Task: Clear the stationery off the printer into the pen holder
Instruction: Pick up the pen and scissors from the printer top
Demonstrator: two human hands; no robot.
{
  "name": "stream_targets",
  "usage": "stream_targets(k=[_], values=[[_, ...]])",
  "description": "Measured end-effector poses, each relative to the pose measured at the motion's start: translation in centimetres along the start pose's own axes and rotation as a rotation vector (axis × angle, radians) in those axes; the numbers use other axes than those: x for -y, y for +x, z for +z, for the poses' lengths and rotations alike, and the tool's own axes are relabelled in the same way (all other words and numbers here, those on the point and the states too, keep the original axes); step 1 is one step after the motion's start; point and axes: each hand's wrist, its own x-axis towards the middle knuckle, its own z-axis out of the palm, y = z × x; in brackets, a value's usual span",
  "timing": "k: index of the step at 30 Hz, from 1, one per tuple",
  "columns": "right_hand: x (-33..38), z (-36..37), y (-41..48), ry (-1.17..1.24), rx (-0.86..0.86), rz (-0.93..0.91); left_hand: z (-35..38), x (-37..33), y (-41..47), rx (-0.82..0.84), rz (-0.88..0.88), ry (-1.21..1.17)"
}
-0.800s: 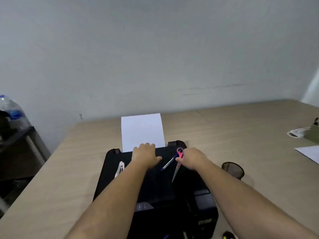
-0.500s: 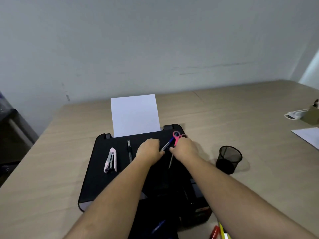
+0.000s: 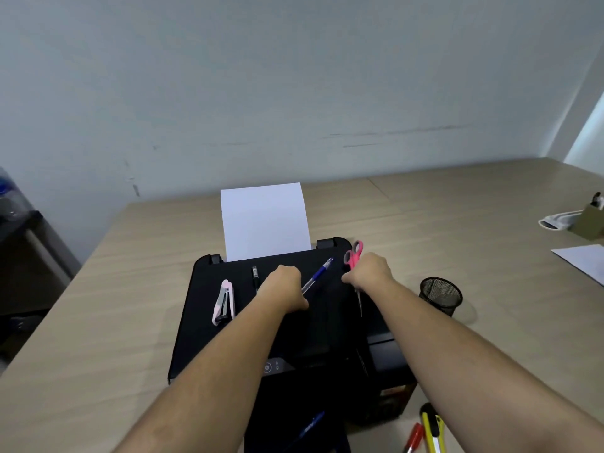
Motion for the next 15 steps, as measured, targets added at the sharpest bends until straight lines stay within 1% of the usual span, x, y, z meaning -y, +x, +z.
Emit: stream_targets(k=[4,7,9,12,13,15], values=[[0.1,-1.6,-0.7,0.179,-0.075,-0.047,-1.9,0.9,-1.3,0.015,0.030,-0.082],[-0.2,-3.9,-1.3,0.316,-0.157,-0.096,-3.8,0.6,-1.8,-0.035,0.090,-0.187],[-1.0,-5.7,-1.2,0.397,-0.225,-0.110,-4.6,-0.3,-1.6,-0.069,0.115,-0.308],[-3.5,-8.2,-1.0,0.483,-0.261,-0.087,-4.6,-3.2,-1.1,-0.061,0.175,-0.431],[-4.6,-9.1,-0.8,0.497,-0.259,-0.075,-4.4,-4.8,-0.8,-0.045,0.201,-0.442],[-6.6,-10.3,-0.3,0.548,-0.248,-0.045,-3.6,-7.7,-0.2,-0.017,0.249,-0.392]])
